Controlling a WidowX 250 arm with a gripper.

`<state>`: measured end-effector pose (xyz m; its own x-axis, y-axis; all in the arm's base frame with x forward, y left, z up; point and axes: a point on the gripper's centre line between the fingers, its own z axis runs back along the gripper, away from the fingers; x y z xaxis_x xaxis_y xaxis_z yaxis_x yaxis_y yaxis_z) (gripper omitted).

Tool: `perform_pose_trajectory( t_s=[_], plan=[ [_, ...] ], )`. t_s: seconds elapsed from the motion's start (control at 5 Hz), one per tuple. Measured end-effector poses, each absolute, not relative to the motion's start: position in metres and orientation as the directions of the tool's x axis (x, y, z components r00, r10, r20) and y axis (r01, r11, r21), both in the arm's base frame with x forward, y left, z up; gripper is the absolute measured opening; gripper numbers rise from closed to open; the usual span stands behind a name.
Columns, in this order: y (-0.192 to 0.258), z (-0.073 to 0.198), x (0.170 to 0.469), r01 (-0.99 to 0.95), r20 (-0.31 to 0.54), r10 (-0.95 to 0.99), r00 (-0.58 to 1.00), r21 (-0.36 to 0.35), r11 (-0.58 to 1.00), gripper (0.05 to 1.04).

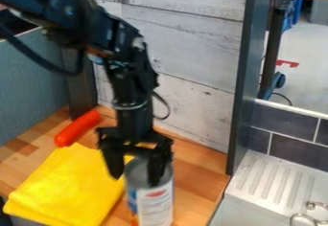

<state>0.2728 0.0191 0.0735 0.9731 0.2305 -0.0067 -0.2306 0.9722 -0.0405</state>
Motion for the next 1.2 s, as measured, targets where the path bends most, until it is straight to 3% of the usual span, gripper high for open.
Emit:
perform_pose_trajectory(
  t_s=[0.4, 0.6, 0.8, 1.0, 1.2],
  plan=[
    [0.022, 0.073, 0.259, -0.244, -0.057, 0.240, 0.969, -0.064, 0.968, 1.001],
    [0.026, 0.084, 0.262, -0.239, -0.030, 0.237, 0.971, -0.085, 0.967, 1.001],
    [0.031, 0.120, 0.271, -0.218, 0.073, 0.226, 0.971, -0.098, 0.971, 1.001],
    [0.041, 0.149, 0.273, -0.197, 0.116, 0.204, 0.972, -0.068, 0.978, 1.000],
    [0.065, 0.171, 0.268, -0.133, 0.069, 0.132, 0.989, 0.016, 0.991, 1.000]
  ],
)
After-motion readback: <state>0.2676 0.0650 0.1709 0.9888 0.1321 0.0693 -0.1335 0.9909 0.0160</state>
